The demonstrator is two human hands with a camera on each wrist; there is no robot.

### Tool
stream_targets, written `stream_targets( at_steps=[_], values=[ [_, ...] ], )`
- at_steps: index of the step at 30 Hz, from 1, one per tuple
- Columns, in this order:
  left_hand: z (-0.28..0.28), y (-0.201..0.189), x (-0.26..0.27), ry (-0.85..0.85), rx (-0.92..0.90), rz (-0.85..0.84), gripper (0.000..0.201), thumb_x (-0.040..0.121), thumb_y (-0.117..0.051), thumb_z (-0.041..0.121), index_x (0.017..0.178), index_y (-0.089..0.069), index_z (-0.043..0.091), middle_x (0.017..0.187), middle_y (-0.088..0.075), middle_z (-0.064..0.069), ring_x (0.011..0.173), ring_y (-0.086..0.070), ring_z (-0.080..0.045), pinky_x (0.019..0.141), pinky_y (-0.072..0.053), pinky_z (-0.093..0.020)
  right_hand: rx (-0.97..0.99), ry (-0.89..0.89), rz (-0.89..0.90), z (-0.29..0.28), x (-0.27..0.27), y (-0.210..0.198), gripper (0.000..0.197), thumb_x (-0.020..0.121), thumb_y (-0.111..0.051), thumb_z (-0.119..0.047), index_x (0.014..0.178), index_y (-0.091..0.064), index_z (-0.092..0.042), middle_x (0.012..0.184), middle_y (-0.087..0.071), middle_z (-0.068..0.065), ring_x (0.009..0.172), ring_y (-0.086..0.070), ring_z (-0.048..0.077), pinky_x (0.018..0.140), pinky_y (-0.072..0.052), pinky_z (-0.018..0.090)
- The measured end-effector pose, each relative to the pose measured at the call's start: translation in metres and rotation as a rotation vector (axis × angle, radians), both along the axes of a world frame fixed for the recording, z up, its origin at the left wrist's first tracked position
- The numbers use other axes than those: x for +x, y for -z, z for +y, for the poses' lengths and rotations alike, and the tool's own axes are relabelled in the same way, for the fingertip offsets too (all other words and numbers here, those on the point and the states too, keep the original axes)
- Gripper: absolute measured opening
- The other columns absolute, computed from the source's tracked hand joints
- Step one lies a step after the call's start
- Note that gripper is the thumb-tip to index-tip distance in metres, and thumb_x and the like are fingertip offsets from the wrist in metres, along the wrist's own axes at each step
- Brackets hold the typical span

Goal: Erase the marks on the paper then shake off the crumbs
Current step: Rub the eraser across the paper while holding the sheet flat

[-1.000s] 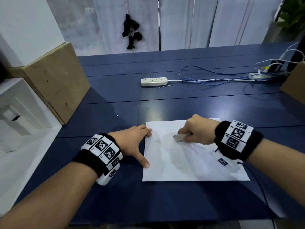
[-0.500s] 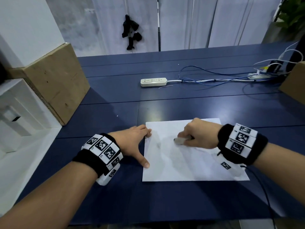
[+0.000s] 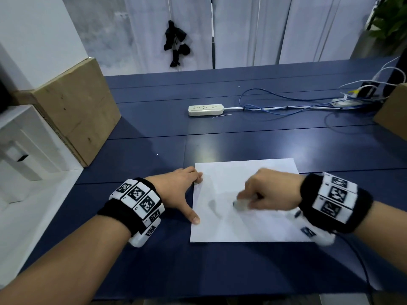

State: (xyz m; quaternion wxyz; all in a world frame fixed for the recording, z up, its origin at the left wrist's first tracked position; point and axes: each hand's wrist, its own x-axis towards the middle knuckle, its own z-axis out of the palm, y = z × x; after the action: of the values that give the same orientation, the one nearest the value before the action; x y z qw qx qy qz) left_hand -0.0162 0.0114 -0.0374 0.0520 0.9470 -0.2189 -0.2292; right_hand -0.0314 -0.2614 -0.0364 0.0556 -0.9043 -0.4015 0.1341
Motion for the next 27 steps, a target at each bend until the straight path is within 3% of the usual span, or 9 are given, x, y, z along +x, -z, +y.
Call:
stream_targets(
  at_steps=[4, 9, 12, 14, 16, 20, 22, 25, 27],
  values=[
    [0.0, 0.001, 0.001, 0.004, -0.009, 0.002, 0.11, 0.054, -0.089, 0.062, 0.142, -0.036, 0.022, 0.119, -0.026, 0.026, 0.128, -0.034, -0.006, 0.111, -0.032, -0.027, -0.004, 0.008, 0.267, 0.001, -0.016, -0.004, 0.038, 0.083, -0.055, -0.061, 0.105, -0.07, -0.033, 0.072, -0.065, -0.004, 0.063, -0.064, 0.019, 0.066, -0.056, 0.032],
    [-0.001, -0.001, 0.0, 0.005, -0.004, 0.006, 0.111, 0.054, -0.088, 0.062, 0.142, -0.035, 0.023, 0.119, -0.026, 0.026, 0.126, -0.034, -0.006, 0.112, -0.032, -0.028, 0.029, 0.161, -0.103, -0.002, 0.023, -0.004, 0.05, 0.09, -0.045, -0.059, 0.071, -0.057, -0.014, 0.056, -0.045, 0.003, 0.059, -0.039, 0.022, 0.05, -0.041, 0.026],
    [0.0, -0.001, 0.0, 0.002, -0.002, 0.007, 0.112, 0.054, -0.089, 0.062, 0.144, -0.035, 0.022, 0.121, -0.026, 0.027, 0.13, -0.033, -0.006, 0.113, -0.033, -0.03, 0.034, 0.087, -0.004, -0.005, 0.01, -0.003, 0.053, 0.08, -0.035, -0.06, 0.086, -0.066, -0.017, 0.063, -0.056, 0.006, 0.057, -0.051, 0.024, 0.057, -0.047, 0.029],
    [0.0, 0.0, 0.0, 0.003, -0.004, 0.005, 0.112, 0.054, -0.089, 0.062, 0.143, -0.035, 0.022, 0.122, -0.026, 0.027, 0.131, -0.033, -0.006, 0.113, -0.033, -0.03, 0.011, 0.007, 0.184, -0.004, -0.01, -0.005, 0.042, 0.086, -0.047, -0.057, 0.1, -0.07, -0.025, 0.074, -0.064, 0.007, 0.056, -0.061, 0.02, 0.053, -0.049, 0.018],
    [0.0, 0.0, 0.001, 0.003, -0.006, 0.007, 0.112, 0.053, -0.088, 0.062, 0.143, -0.036, 0.022, 0.12, -0.026, 0.027, 0.131, -0.032, -0.006, 0.113, -0.033, -0.03, -0.004, -0.015, 0.301, -0.002, -0.016, -0.006, 0.036, 0.087, -0.055, -0.059, 0.103, -0.071, -0.03, 0.077, -0.066, 0.003, 0.058, -0.064, 0.021, 0.055, -0.054, 0.022],
    [-0.001, 0.0, 0.0, 0.006, -0.008, 0.003, 0.113, 0.053, -0.088, 0.063, 0.144, -0.035, 0.022, 0.12, -0.026, 0.027, 0.13, -0.033, -0.007, 0.112, -0.032, -0.029, -0.004, 0.101, 0.039, 0.003, 0.016, -0.007, 0.058, 0.073, -0.041, -0.068, 0.092, -0.073, -0.023, 0.058, -0.055, -0.001, 0.055, -0.05, 0.019, 0.061, -0.054, 0.033],
    [0.0, 0.0, 0.0, 0.0, -0.014, 0.002, 0.111, 0.054, -0.088, 0.062, 0.143, -0.035, 0.022, 0.121, -0.026, 0.027, 0.13, -0.033, -0.006, 0.112, -0.032, -0.028, 0.05, 0.164, -0.098, 0.004, 0.029, -0.003, 0.057, 0.085, -0.043, -0.063, 0.077, -0.064, -0.01, 0.054, -0.042, 0.004, 0.059, -0.038, 0.024, 0.059, -0.049, 0.038],
    [0.0, 0.0, 0.0, 0.003, -0.013, 0.002, 0.113, 0.052, -0.088, 0.064, 0.143, -0.036, 0.022, 0.122, -0.026, 0.028, 0.132, -0.033, -0.006, 0.113, -0.033, -0.03, 0.064, 0.084, -0.034, 0.003, 0.009, -0.004, 0.055, 0.085, -0.039, -0.059, 0.08, -0.06, -0.008, 0.061, -0.048, 0.01, 0.061, -0.041, 0.026, 0.058, -0.04, 0.03],
    [0.001, 0.001, 0.001, 0.002, -0.012, -0.001, 0.115, 0.052, -0.088, 0.065, 0.144, -0.035, 0.022, 0.122, -0.027, 0.027, 0.132, -0.033, -0.006, 0.113, -0.033, -0.03, 0.017, 0.001, 0.184, 0.005, -0.014, -0.006, 0.041, 0.085, -0.047, -0.055, 0.095, -0.069, -0.022, 0.072, -0.064, 0.003, 0.063, -0.057, 0.02, 0.057, -0.042, 0.018]
  ],
)
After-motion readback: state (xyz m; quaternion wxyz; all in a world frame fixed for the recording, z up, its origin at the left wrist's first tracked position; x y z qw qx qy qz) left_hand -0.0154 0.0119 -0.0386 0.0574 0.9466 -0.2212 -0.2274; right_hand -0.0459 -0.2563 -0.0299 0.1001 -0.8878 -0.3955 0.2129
